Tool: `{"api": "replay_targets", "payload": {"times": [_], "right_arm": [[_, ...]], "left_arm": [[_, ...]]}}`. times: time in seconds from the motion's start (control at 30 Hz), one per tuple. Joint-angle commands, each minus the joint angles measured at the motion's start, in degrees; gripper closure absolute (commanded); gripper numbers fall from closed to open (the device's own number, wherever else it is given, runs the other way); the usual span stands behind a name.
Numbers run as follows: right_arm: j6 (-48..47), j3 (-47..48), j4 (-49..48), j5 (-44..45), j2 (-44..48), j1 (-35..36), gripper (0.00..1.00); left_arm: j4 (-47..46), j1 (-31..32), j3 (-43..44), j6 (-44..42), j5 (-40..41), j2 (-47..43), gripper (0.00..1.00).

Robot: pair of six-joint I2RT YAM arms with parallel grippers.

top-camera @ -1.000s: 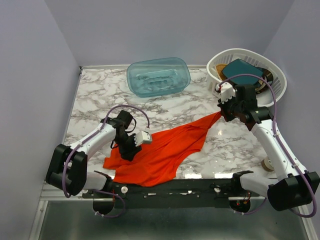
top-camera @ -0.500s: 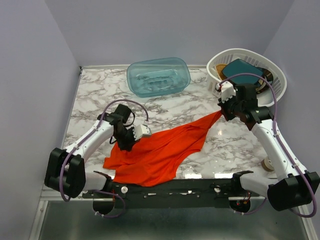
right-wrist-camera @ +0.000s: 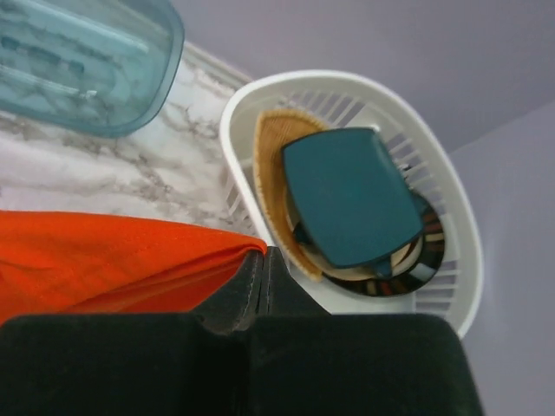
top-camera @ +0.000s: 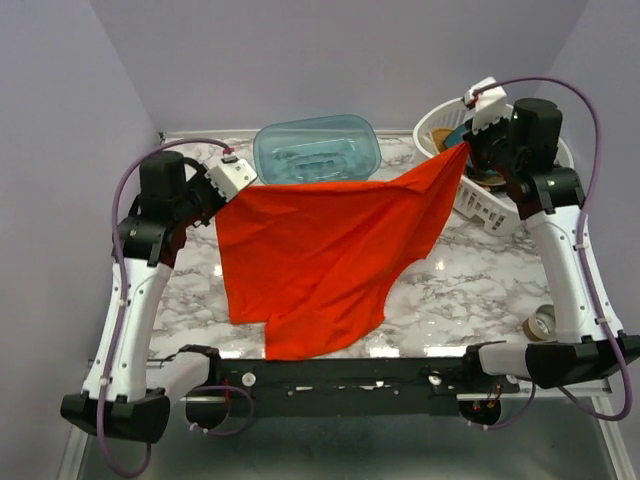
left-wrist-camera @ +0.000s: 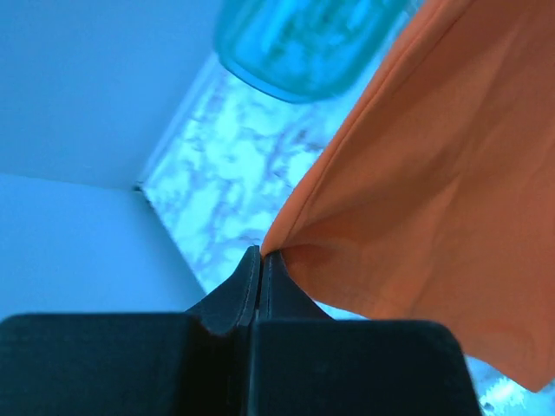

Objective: Roll the t-shirts
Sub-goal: Flatten out the T-shirt at the center of the board.

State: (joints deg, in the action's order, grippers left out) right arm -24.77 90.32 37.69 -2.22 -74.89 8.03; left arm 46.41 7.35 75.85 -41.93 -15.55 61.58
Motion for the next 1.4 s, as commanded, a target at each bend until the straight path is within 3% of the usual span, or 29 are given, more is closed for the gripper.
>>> {"api": "replay_targets", "payload": {"times": [0.0,0.13,0.3,0.73,1.0,1.17,1.3,1.37], "right_arm": [[-2.38,12.31,1.15,3.62,-0.25,-0.47,0.99],[-3.52,21.19,5.80,3.89,0.36,-0.47,0.99],[-4.93,31.82,10.03,2.57,2.29,-0.39,1.00],[-12.93,29.12,11.96,2.83,21.27,-0.47,0.99],[-15.21,39.47,11.09,0.81,28.39,-0.39,1.00],[-14.43,44.85,6.79,-2.43,29.19,-0.65,1.00],[-12.85,40.21,2.13,-5.34,30.94,-0.91,0.99],[-13.02,32.08,-0.42,-6.22,32.08,-0.91,0.99]], "left_arm": [[-12.56,-0.23,2.01,6.85,10.17,-8.13,1.00],[-17.05,-0.24,5.34,10.20,14.67,-12.18,1.00],[-14.52,-0.24,11.59,12.49,13.71,-14.47,1.00],[-5.47,-0.50,25.03,12.40,7.12,-21.32,1.00],[-2.73,-3.66,31.45,13.46,1.32,-26.42,1.00],[-9.05,-5.59,36.11,13.89,-0.01,-27.30,1.00],[-8.98,-6.56,36.65,14.69,-3.07,-26.25,1.00],[-6.17,-6.83,31.67,13.73,-6.57,-26.60,1.00]]}}
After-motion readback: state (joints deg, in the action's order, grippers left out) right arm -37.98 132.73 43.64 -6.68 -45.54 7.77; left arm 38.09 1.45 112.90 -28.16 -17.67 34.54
